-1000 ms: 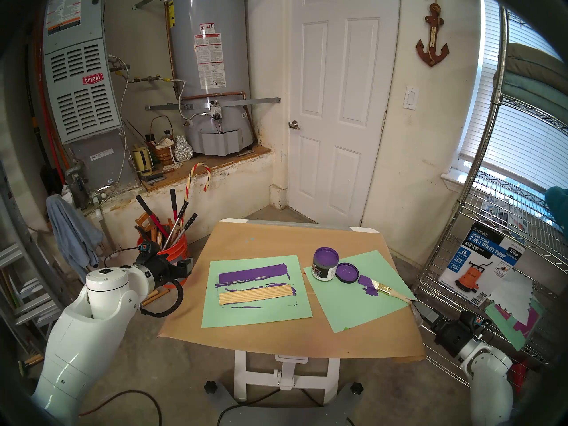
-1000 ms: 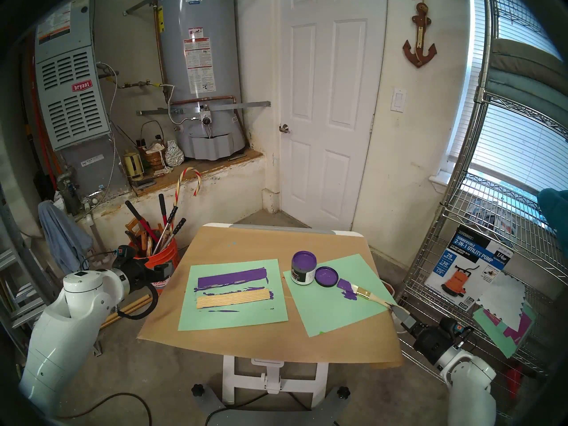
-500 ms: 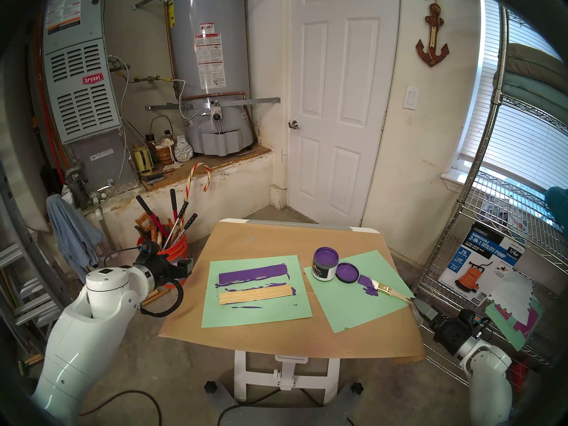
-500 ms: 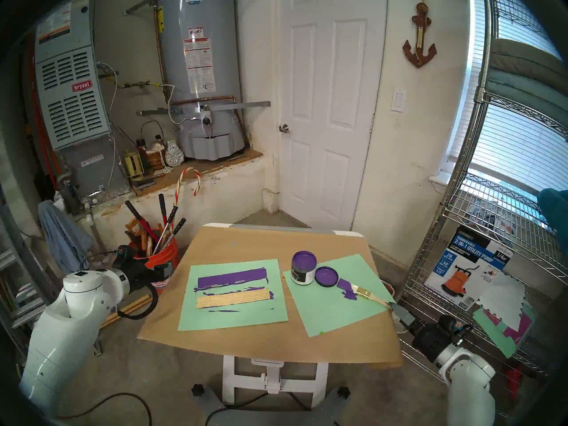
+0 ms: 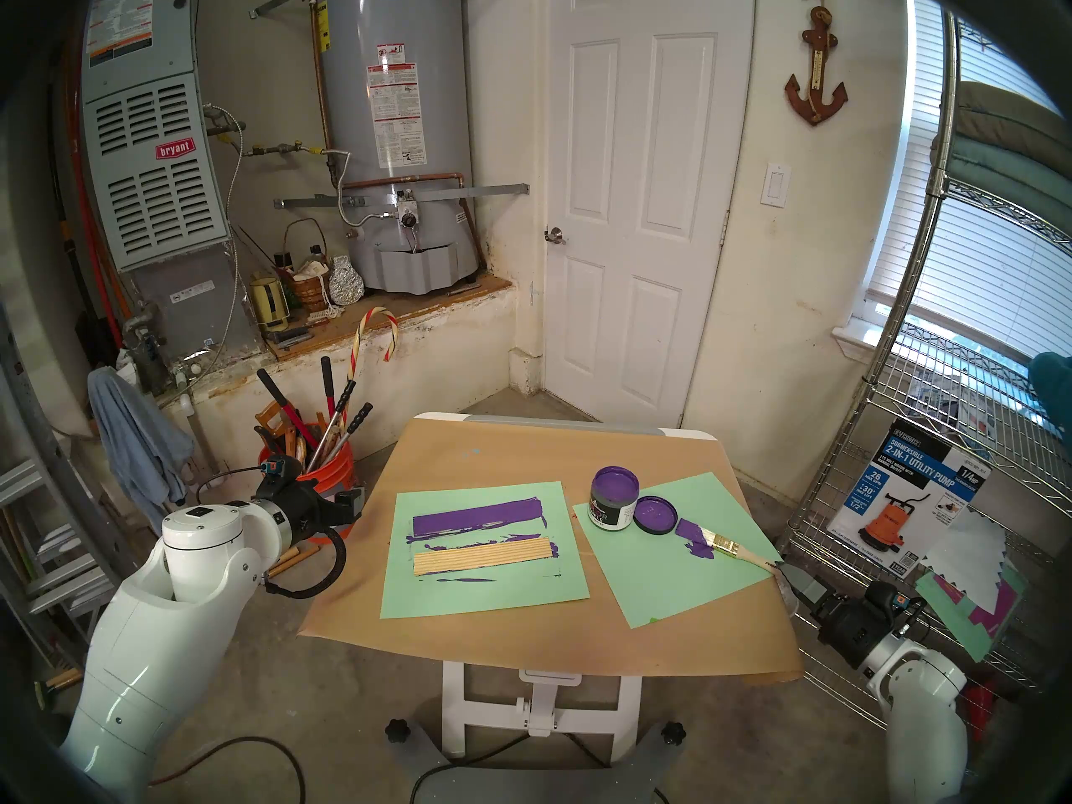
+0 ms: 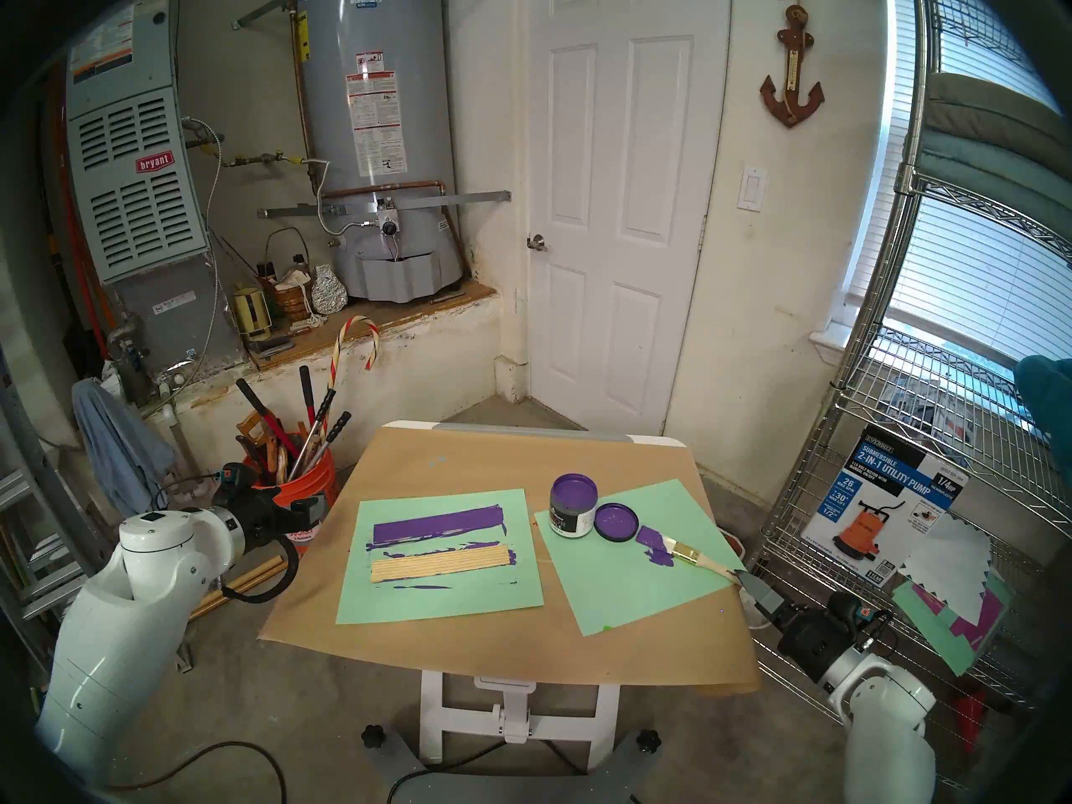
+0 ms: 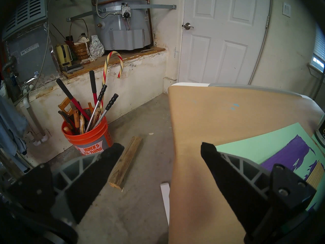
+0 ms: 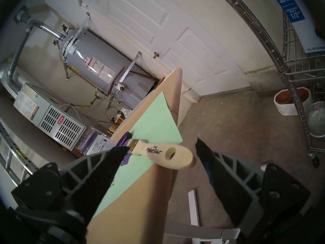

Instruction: Pick up brush, dip the brush into paint, and paint the wood

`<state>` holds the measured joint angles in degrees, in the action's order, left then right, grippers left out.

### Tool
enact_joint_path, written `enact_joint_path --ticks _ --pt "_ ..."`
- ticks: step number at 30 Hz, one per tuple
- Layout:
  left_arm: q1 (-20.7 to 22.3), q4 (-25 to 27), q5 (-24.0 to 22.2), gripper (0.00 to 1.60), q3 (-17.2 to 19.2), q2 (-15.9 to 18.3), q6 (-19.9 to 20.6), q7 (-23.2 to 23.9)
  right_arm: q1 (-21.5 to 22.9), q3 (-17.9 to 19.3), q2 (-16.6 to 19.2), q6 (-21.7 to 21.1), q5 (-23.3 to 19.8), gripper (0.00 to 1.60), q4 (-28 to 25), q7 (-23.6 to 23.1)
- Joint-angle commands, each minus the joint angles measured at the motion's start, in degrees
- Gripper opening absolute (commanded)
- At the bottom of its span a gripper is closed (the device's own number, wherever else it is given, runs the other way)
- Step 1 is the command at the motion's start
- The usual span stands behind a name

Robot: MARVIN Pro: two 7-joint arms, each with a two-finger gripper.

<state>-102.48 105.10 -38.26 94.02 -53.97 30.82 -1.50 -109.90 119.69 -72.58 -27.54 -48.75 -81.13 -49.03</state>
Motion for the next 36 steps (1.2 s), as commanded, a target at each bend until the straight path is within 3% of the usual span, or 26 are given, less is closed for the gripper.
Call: enact_joint_path --ticks 1,4,11,15,25,26,27,29,36 --pt "0.2 0.8 -0.1 1.60 0.5 0.1 -0.1 -0.1 0.0 0.1 -0.1 0.2 0.0 1.20 -1.8 0.0" --pt "0.2 0.8 -0.1 1.60 0.5 0.1 -0.1 -0.1 -0.2 0.2 -0.1 0.1 -0.1 1.06 -2.2 0.2" --pt "0.2 0.8 -0.1 1.60 0.5 0.1 -0.1 -0.1 0.0 0.1 0.0 0.5 0.2 0.93 -1.9 0.3" --pt "0.2 0.8 -0.1 1.60 0.5 0.1 -0.1 -0.1 -0.1 -0.1 0.3 1.4 0.7 0.73 -1.5 -0.2" --pt "0.2 0.8 -0.1 1.60 0.5 0.1 -0.1 -0.1 -1.5 0.2 -0.2 4.7 1.9 0.53 -3.2 -1.8" --pt "0.2 0.8 -0.1 1.60 0.5 0.1 -0.1 -0.1 -1.4 0.4 -0.6 5.0 1.5 0.49 -3.2 -2.2" --pt "0.2 0.8 -0.1 1.60 0.5 0.1 -0.1 -0.1 -1.5 0.4 -0.5 5.3 1.7 0.23 -3.2 -2.4" --pt "0.2 0.8 -0.1 1.60 0.5 0.1 -0.1 -0.1 -2.1 0.7 -0.8 6.9 2.1 0.00 -4.6 -3.0" --pt "0.2 0.8 -0.1 1.60 0.5 0.1 -0.1 -0.1 -3.2 1.8 -0.6 7.5 2.3 0.00 -7.6 -5.2"
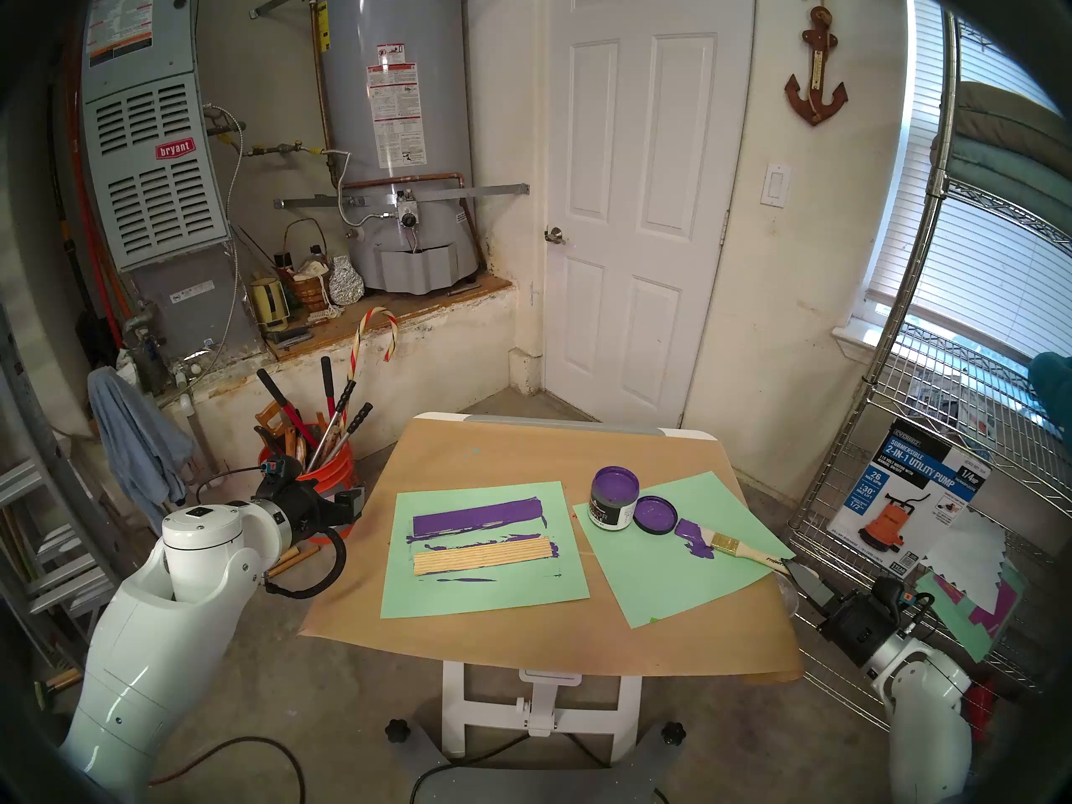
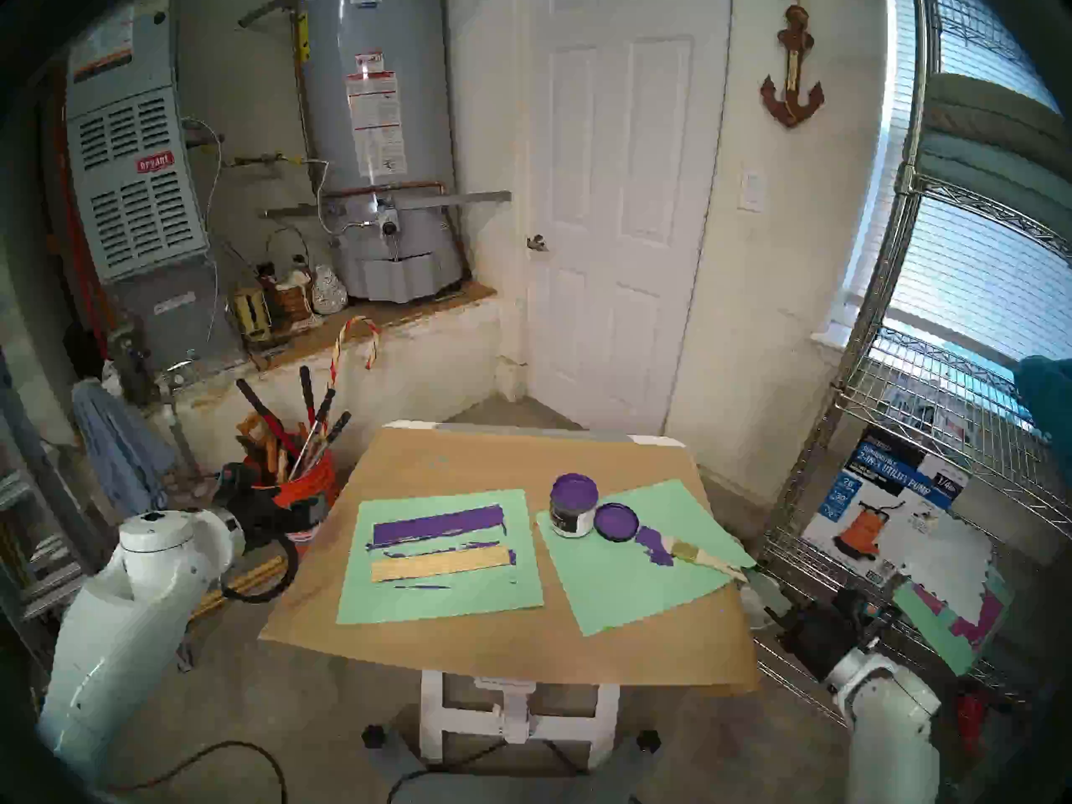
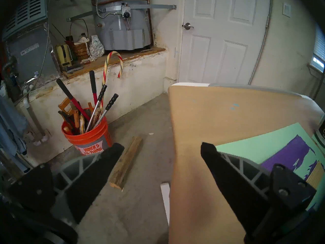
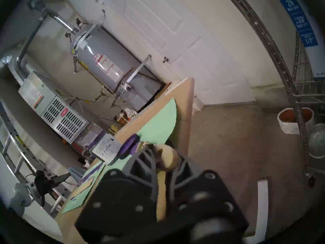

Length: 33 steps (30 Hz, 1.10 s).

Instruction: Pick up brush, dip the brush into paint, and paint the wood

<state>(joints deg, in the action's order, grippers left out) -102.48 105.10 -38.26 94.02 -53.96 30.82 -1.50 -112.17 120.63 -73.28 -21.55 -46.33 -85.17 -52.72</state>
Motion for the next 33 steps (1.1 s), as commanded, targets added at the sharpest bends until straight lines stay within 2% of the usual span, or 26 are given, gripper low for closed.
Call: enact_joint_path --ticks 1,13,18,29,31,33 --pt "0.2 0.8 -0.1 1.60 0.5 0.1 -0.1 -0.1 -1.0 1.0 0.1 1.5 0.0 0.00 -3.9 -1.5" --pt "0.2 0.8 -0.1 1.60 0.5 0.1 -0.1 -0.1 -0.1 1.8 0.9 0.8 0.3 0.00 -6.1 -1.9" --pt "0.3 0.7 -0.1 1.60 0.5 0.1 -0.1 0.0 -0.2 1.8 3.3 -0.3 1.1 0.00 -9.9 -2.1" --pt "0.3 0.7 -0.1 1.60 0.4 0.1 -0.1 0.0 0.3 5.3 7.6 -4.2 0.7 0.00 -16.8 -2.8" --pt "0.3 0.7 -0.1 1.60 0.4 0.1 -0.2 0.0 -0.3 6.2 8.2 -5.7 0.9 0.00 -21.5 -2.5" --pt "0.3 0.6 -0.1 1.60 0.4 0.1 -0.2 0.0 0.9 5.6 9.3 -4.9 1.0 0.00 -20.0 -3.8"
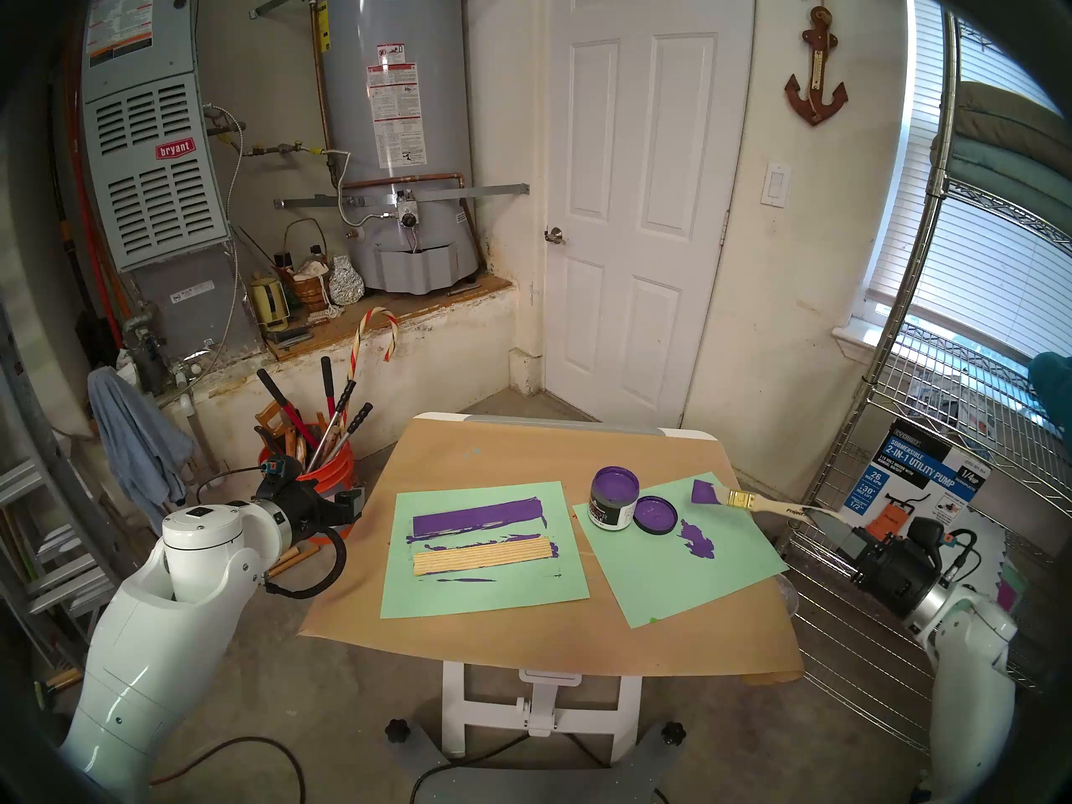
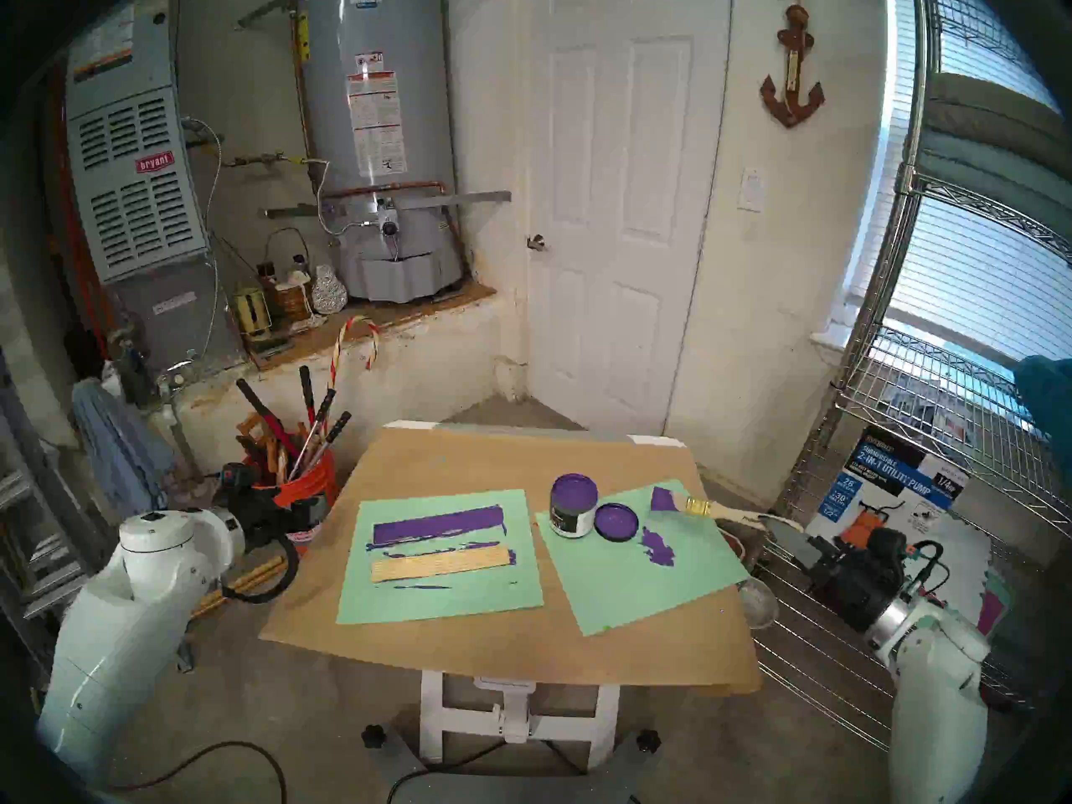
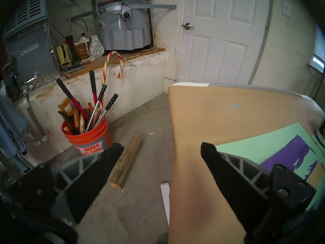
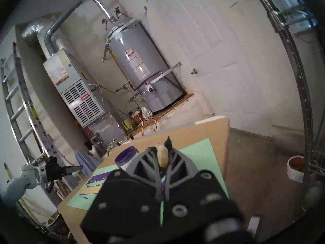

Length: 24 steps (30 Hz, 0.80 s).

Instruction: Pick up brush, dip the brush into paint, and paint the wood

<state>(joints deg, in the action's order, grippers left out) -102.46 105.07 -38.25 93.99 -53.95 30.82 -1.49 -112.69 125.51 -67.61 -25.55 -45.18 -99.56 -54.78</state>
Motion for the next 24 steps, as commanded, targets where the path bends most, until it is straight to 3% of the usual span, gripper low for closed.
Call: enact_joint_path --ticks 1,15,24 --pt "0.3 0.7 -0.1 1.60 0.4 0.1 -0.2 0.0 1.3 0.8 3.8 -1.5 -0.1 0.00 -6.9 -1.5" --pt "0.3 0.7 -0.1 1.60 0.5 0.1 -0.2 0.0 0.9 -0.8 3.7 -4.8 2.0 0.00 -16.9 1.1" --pt "0.2 0.8 -0.1 1.60 0.5 0.1 -0.1 0.0 1.5 -3.9 3.5 -9.3 7.0 0.00 -23.7 8.9"
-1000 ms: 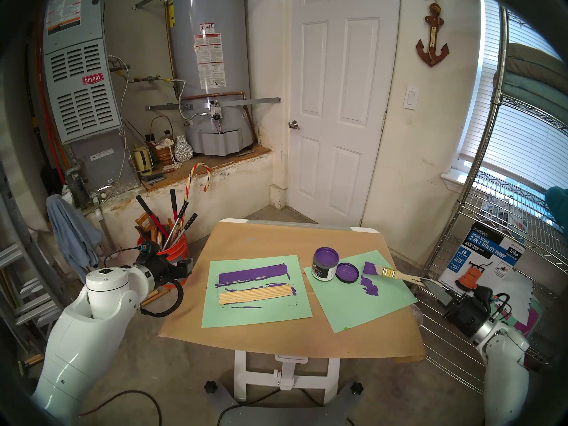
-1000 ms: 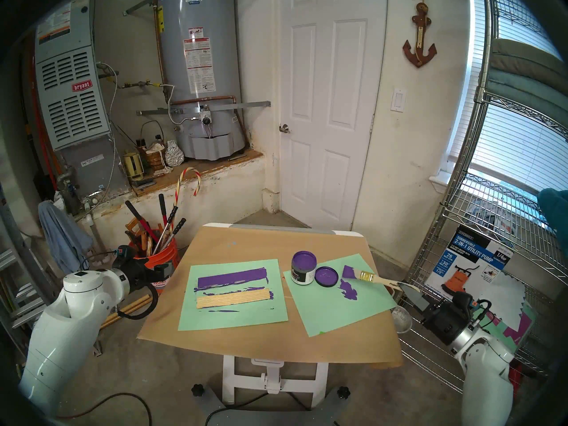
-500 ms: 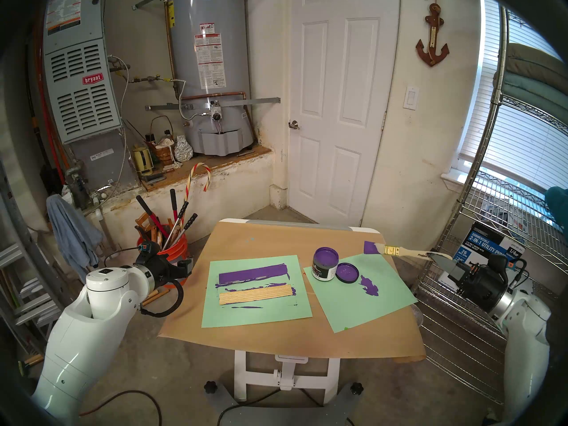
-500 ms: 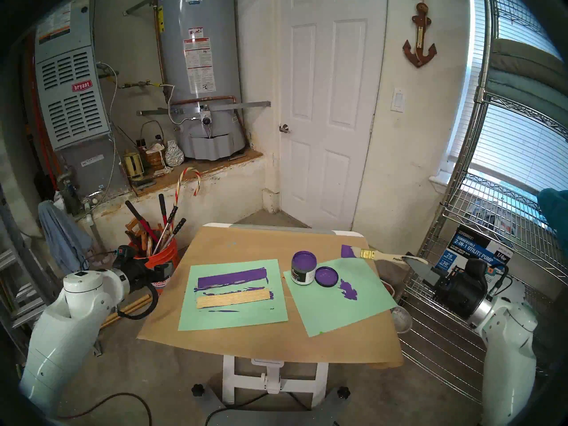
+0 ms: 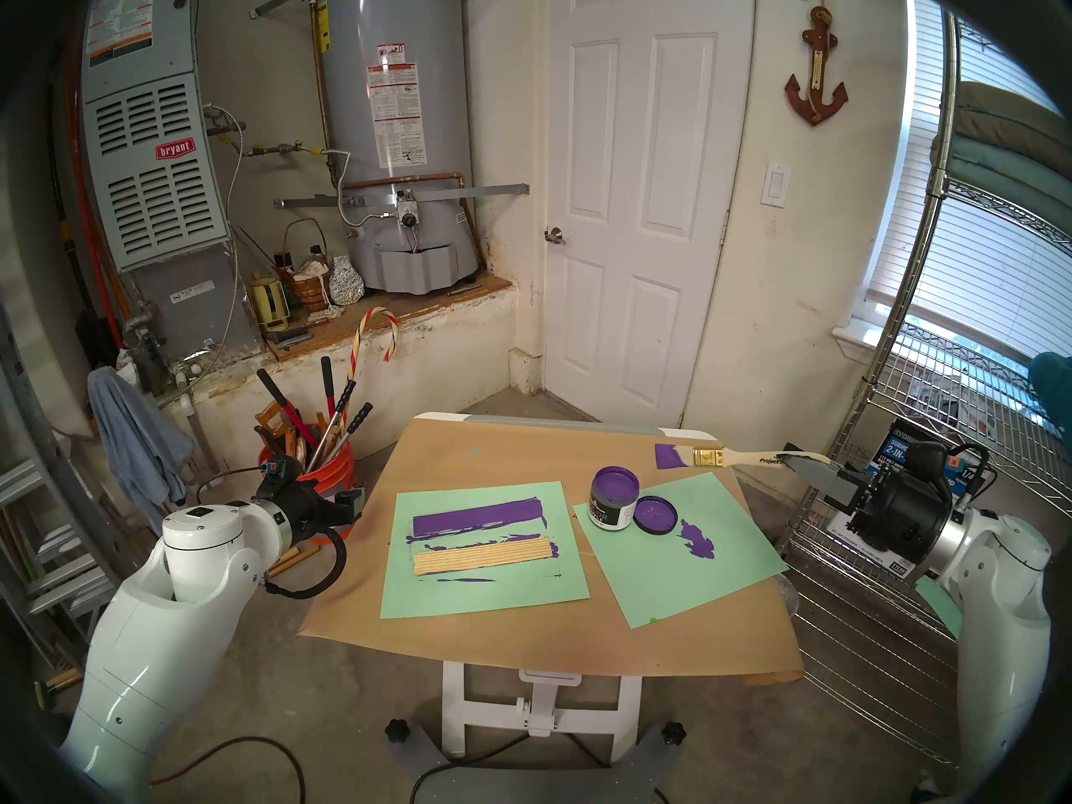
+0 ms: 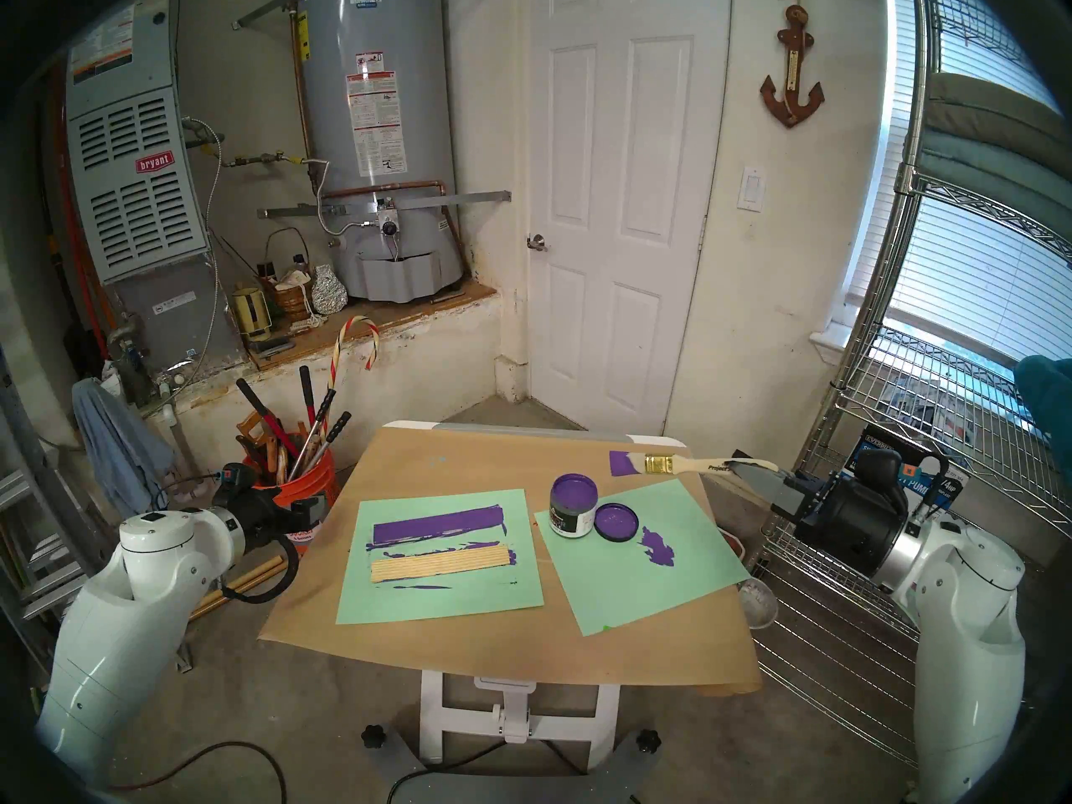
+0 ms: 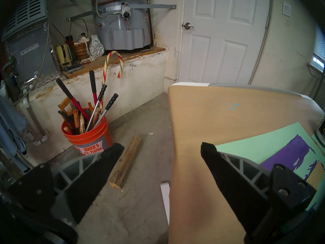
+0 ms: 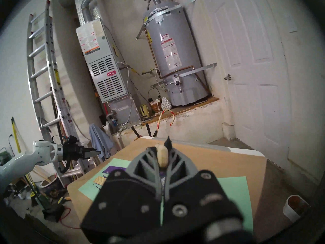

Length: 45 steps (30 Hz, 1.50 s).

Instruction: Pick up brush, dip the brush into paint, and paint the wood

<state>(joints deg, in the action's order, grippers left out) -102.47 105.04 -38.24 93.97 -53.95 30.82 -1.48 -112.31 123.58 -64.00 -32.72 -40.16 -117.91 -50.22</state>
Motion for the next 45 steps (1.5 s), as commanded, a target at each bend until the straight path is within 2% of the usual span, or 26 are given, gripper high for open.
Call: enact_joint_path --ticks 1,7,20,27,37,45 --pt "0.3 0.8 -0.1 1.60 0.5 0.1 -0.1 -0.1 1.4 -2.4 -0.2 -3.0 2.2 0.00 -6.3 5.4" --pt "0.2 0.8 -0.1 1.60 0.5 0.1 -0.1 -0.1 3.5 -5.5 0.7 -5.5 4.4 0.00 -7.6 8.8" --pt "0.2 0.8 -0.1 1.60 0.5 0.1 -0.1 -0.1 7.0 -8.2 -0.1 -9.2 5.1 0.00 -10.0 12.7" --pt "0.2 0.8 -0.1 1.60 0.5 0.1 -0.1 -0.1 8.3 -11.8 0.1 -9.8 6.6 0.00 -11.1 14.8" --pt "0.2 0.9 -0.1 1.60 0.6 0.1 -0.1 -0.1 12.6 -17.1 0.7 -9.2 9.5 0.00 -8.4 17.7" --pt "0.2 0.9 -0.1 1.60 0.6 0.1 -0.1 -0.1 11.7 -16.1 1.5 -9.3 9.4 0.00 -7.8 16.3"
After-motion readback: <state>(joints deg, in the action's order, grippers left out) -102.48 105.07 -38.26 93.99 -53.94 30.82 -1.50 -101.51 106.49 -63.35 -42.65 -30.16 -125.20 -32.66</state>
